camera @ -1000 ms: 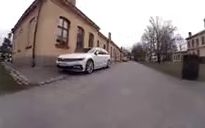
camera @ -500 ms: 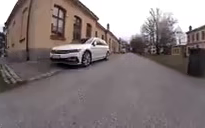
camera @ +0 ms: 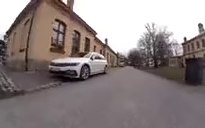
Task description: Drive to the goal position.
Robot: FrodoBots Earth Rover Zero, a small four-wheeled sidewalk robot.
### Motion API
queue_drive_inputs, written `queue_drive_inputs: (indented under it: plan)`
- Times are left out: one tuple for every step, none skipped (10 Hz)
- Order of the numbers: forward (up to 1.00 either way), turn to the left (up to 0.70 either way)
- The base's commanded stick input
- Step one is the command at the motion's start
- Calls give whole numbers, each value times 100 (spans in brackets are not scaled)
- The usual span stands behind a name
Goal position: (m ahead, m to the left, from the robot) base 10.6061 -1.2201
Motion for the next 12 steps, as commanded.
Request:
queue_drive_inputs:
  plan:
    - [100, -18]
    - [100, 0]
    - [100, 0]
    - [100, 0]
    - [100, 0]
    - [100, 0]
    - [100, 0]
    - [100, 0]
    - [100, 0]
    - [100, 0]
    - [100, 0]
    - [100, 0]
